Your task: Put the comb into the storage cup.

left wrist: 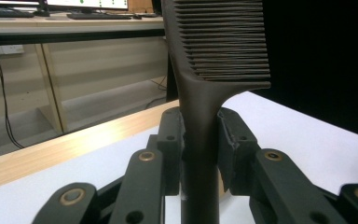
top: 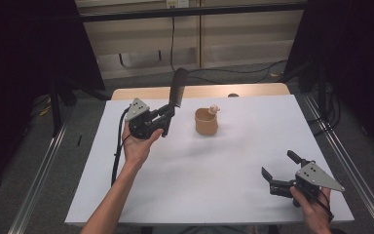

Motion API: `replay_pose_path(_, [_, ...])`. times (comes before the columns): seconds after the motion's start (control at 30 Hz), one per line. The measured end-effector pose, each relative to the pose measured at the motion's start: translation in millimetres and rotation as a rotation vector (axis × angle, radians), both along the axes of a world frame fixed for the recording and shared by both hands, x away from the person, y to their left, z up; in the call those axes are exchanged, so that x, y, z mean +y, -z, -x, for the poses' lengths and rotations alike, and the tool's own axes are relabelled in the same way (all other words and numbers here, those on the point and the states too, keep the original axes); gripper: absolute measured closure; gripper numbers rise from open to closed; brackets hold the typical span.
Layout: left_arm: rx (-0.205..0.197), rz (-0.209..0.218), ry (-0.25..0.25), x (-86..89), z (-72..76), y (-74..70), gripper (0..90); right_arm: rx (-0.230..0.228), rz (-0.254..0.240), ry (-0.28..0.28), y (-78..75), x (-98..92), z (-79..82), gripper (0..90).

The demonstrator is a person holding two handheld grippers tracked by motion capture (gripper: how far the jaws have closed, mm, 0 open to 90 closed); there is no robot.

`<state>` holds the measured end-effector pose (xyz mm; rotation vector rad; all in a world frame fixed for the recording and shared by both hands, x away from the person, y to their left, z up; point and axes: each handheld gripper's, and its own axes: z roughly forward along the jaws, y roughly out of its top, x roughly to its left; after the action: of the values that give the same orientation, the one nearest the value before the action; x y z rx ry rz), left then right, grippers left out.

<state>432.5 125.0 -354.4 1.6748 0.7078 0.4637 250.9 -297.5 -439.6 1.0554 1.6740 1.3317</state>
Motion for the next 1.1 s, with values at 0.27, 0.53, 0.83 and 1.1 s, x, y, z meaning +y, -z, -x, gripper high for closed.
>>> replay_pose_path(0.27, [-0.029, 0.03, -0.014, -7.2, -4.2, -1.9, 72.8, -0.003, -0.004, -0.002, -0.2, 0.3, 0.2, 0.0])
replay_pose_path(0.53, [-0.051, 0.043, -0.021, -16.1, -8.7, -9.2, 72.8, -0.002, -0.003, -0.001, -0.2, 0.0, 0.2, 0.0])
replay_pose_path(0.83, [-0.055, 0.038, -0.021, -29.8, -14.5, -14.5, 72.8, -0.004, -0.007, 0.0, -0.3, -0.2, 0.4, 0.0])
replay_pose_path(1.1, [-0.057, 0.056, -0.029, -38.3, -20.1, -17.4, 72.8, -0.004, -0.008, 0.0, -0.2, 0.0, 0.5, 0.0])
